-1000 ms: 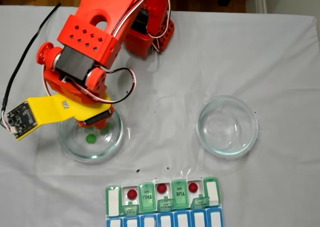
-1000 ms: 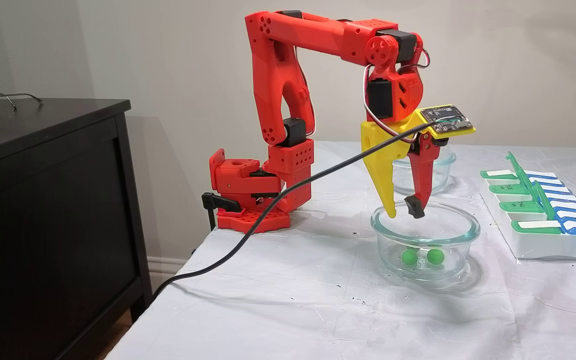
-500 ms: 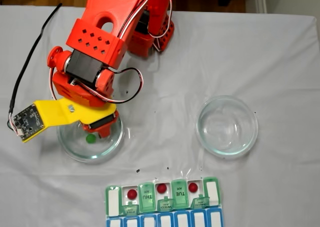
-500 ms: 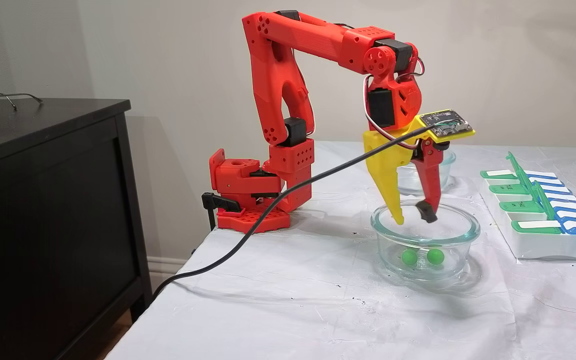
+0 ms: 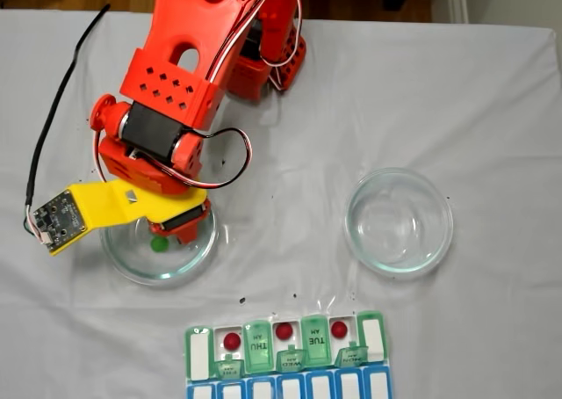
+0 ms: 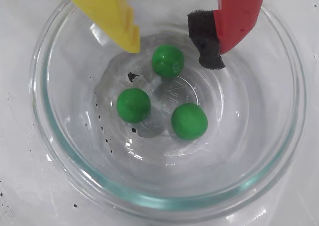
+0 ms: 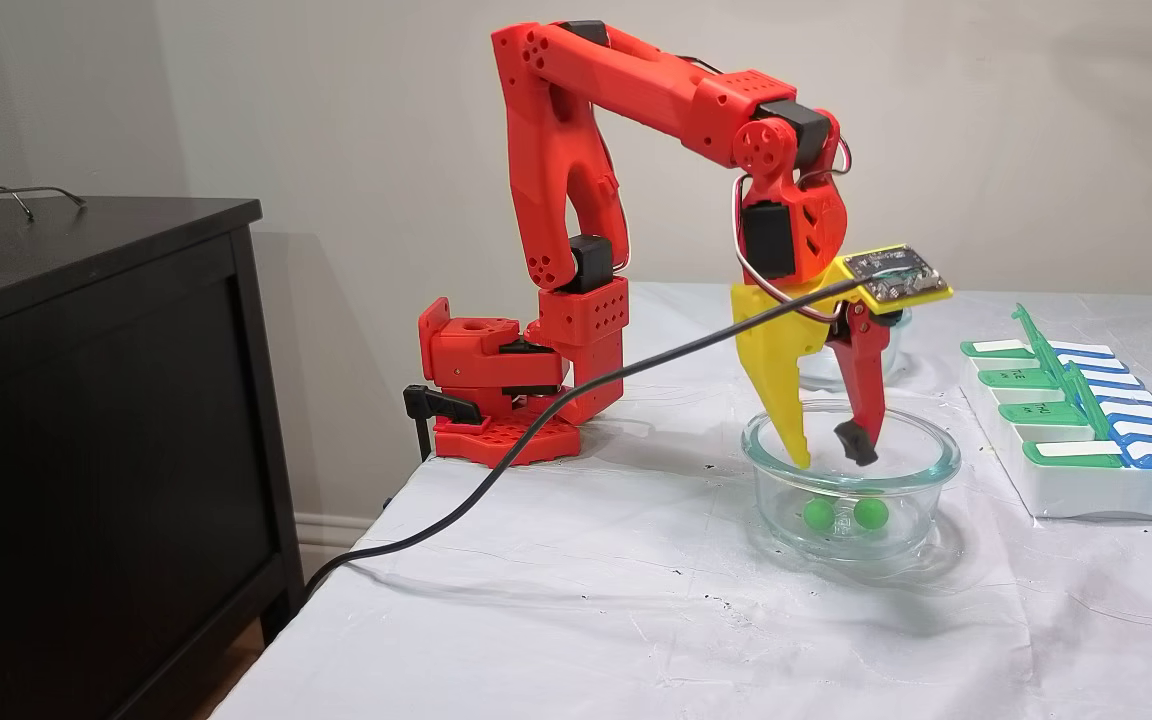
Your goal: Sort medicines into box.
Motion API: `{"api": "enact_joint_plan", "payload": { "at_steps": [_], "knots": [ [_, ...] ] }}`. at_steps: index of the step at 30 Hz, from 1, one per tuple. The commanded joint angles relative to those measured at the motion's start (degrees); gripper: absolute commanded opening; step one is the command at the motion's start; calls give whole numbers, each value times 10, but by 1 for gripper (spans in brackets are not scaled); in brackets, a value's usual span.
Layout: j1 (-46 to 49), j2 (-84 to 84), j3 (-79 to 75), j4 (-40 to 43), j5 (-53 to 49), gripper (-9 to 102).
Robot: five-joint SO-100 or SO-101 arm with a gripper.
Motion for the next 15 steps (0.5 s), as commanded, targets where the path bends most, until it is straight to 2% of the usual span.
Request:
{"api": "enact_joint_plan", "payload": {
  "at_steps": [1,15],
  "knots": [
    [-9,9,-8,-7,-4,20],
    [-16,18,27,-40,-3,19]
  ]
}}
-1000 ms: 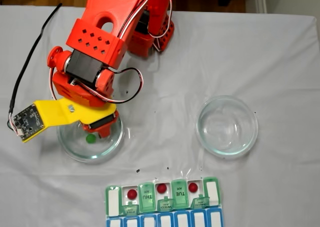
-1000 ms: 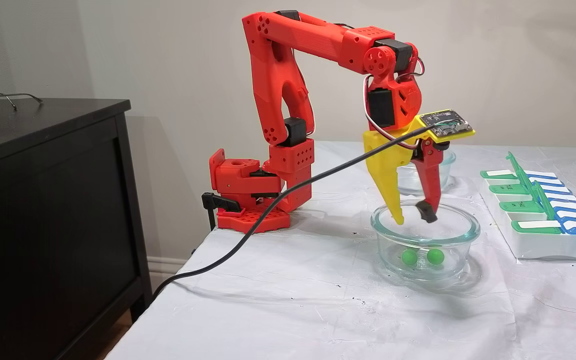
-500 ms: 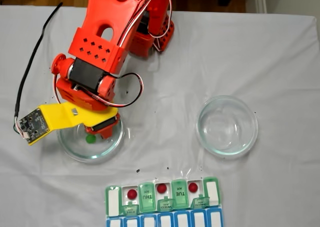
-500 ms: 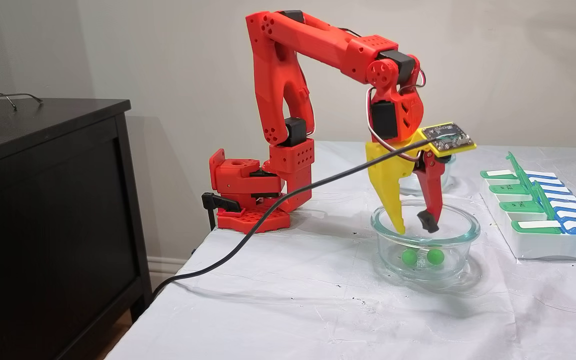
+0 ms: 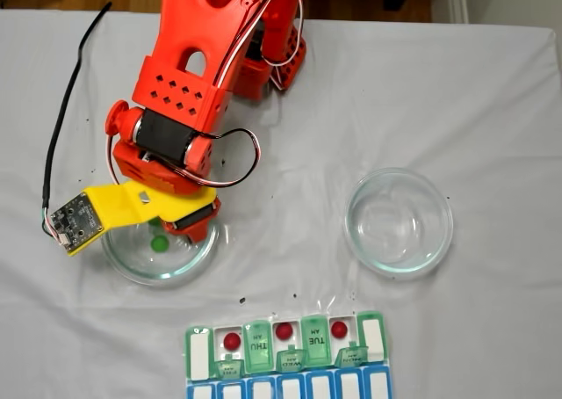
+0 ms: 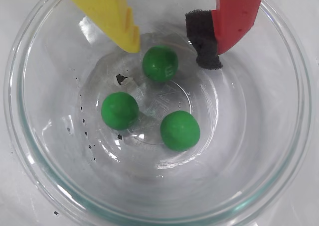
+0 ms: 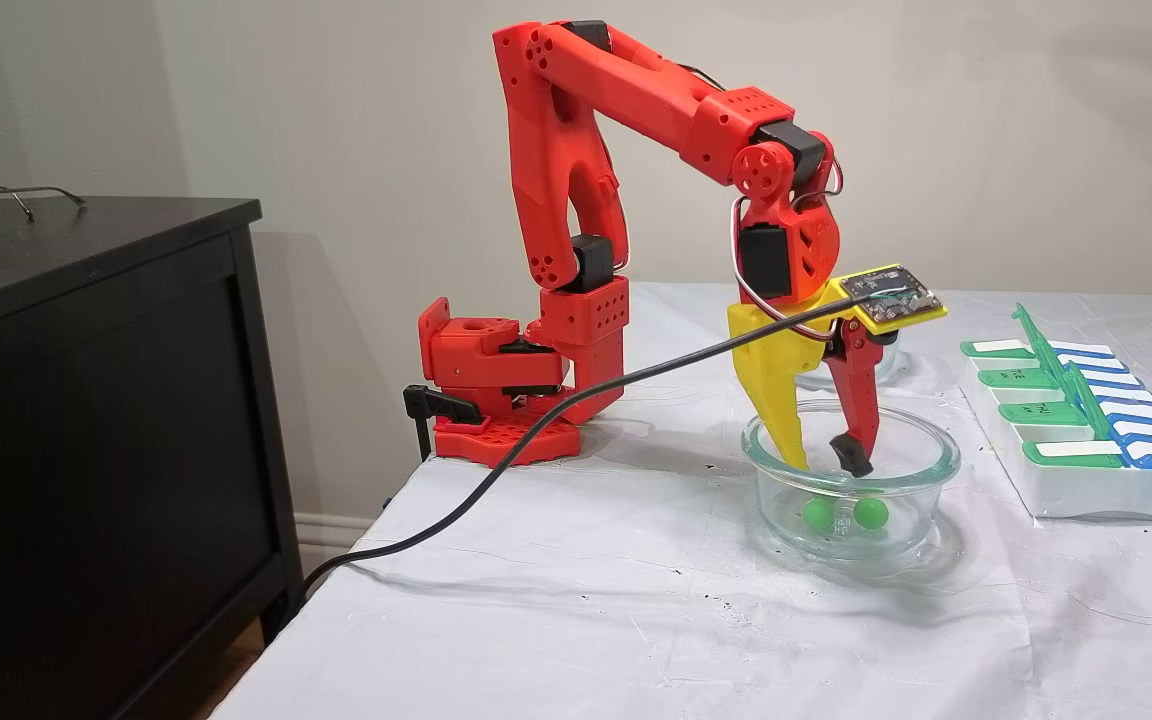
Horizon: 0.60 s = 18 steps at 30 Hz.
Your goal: Sort medicines into box.
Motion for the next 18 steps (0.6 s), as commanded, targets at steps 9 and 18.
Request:
{"api": "enact_joint_plan", "payload": {
  "at_steps": [9,18],
  "knots": [
    [3,27,-4,-23,-9,18],
    [5,1,-22,-25,-13,17]
  ]
}}
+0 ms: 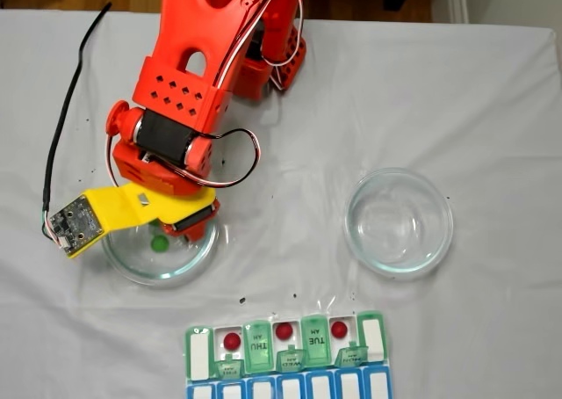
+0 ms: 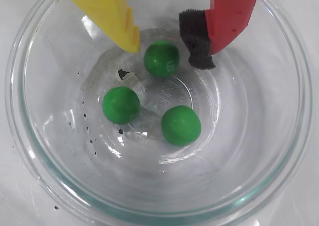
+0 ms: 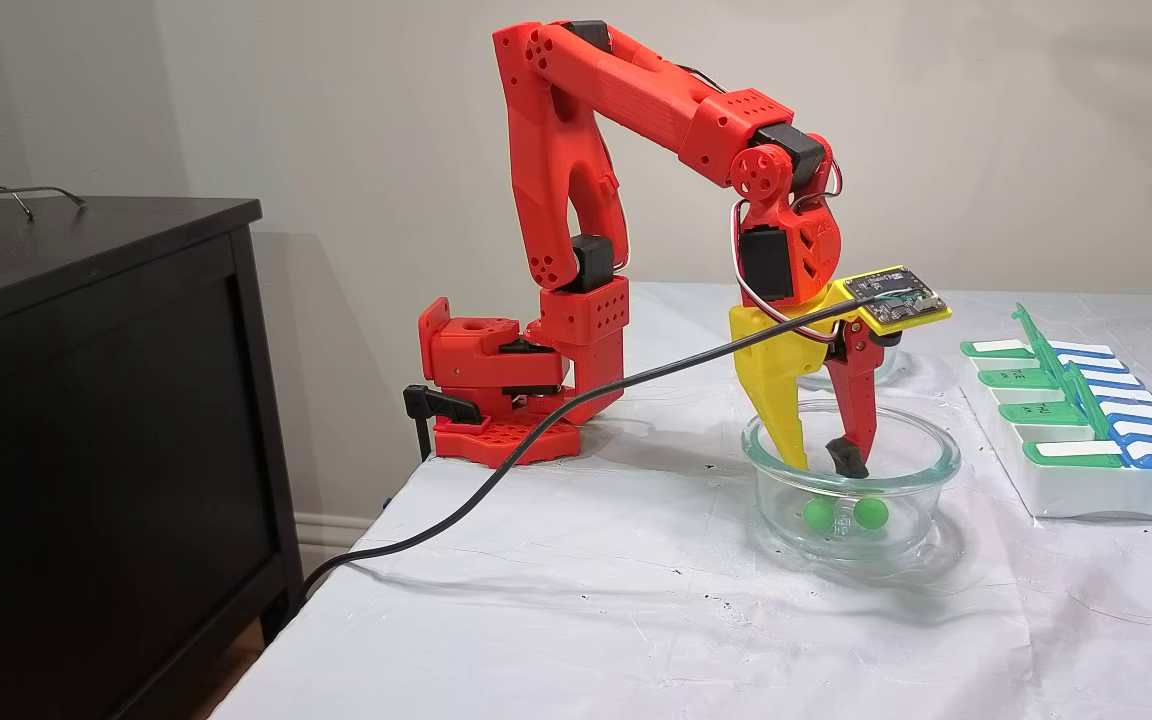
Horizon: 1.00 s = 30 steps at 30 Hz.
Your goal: Sort medicines into box.
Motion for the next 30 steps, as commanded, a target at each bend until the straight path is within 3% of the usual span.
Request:
{"api": "enact_joint_plan", "payload": {
  "at_steps": [1,30],
  "knots": [
    [3,6,-24,-7,-8,16],
    [18,-10,-23,-11,-50,15]
  ]
}}
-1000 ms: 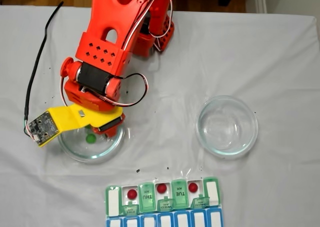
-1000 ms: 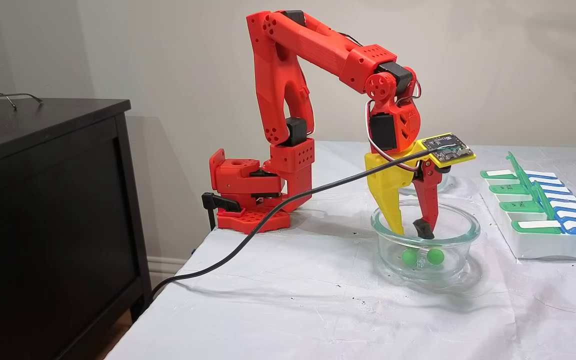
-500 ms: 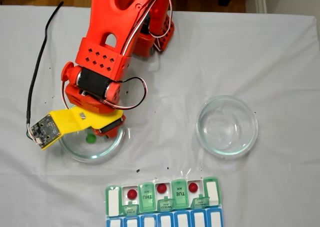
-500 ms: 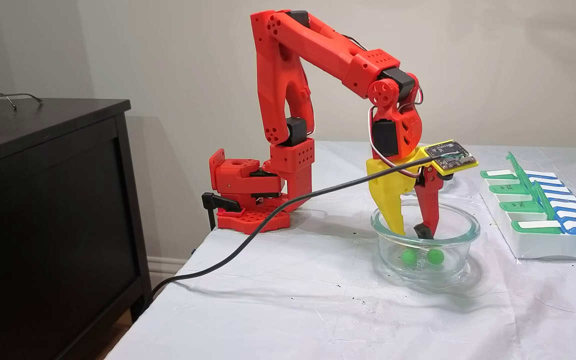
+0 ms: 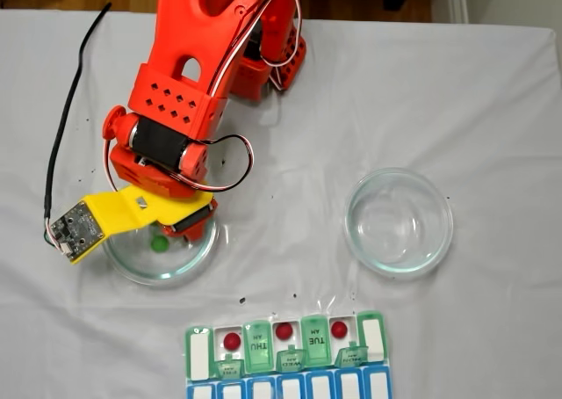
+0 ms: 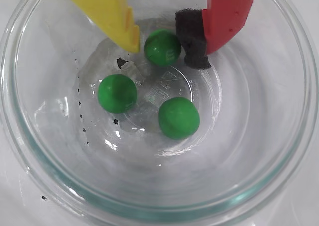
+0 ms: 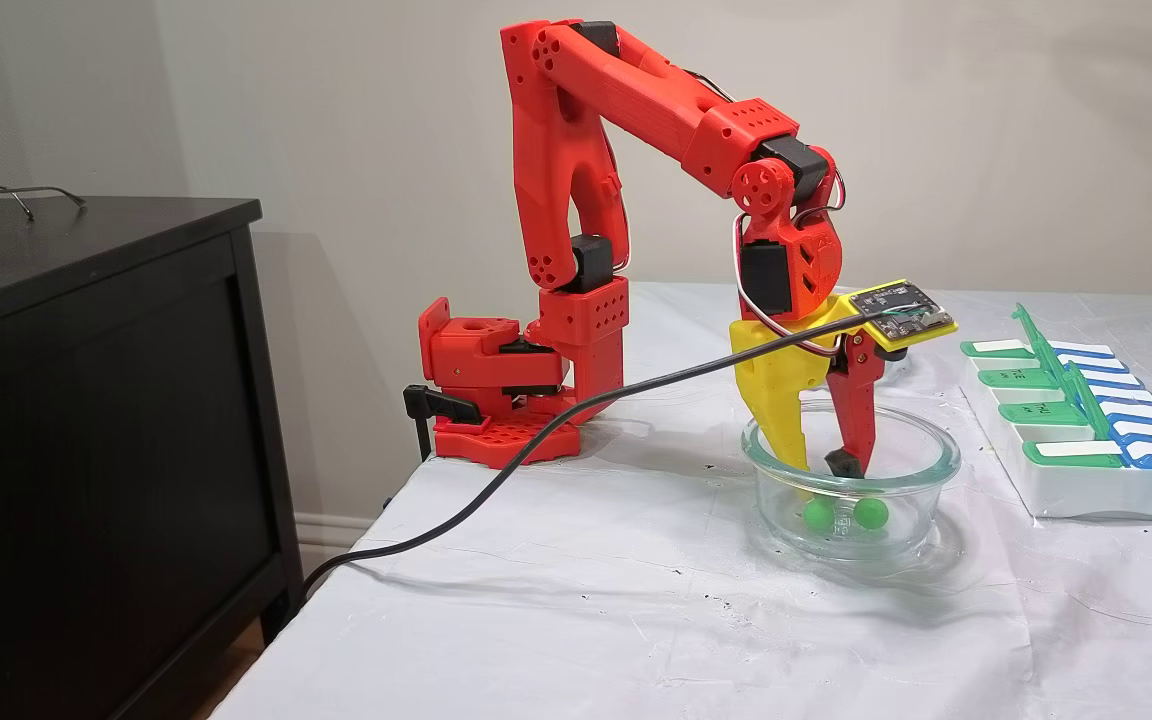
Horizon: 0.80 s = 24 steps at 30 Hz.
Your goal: Sort medicines into box.
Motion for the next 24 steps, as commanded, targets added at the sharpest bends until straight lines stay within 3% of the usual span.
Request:
{"api": "enact_joint_plan", "payload": {
  "at_steps": [1,24],
  "knots": [
    [7,13,-22,-1,-8,15],
    [4,-3,-23,-7,1,10]
  ]
}}
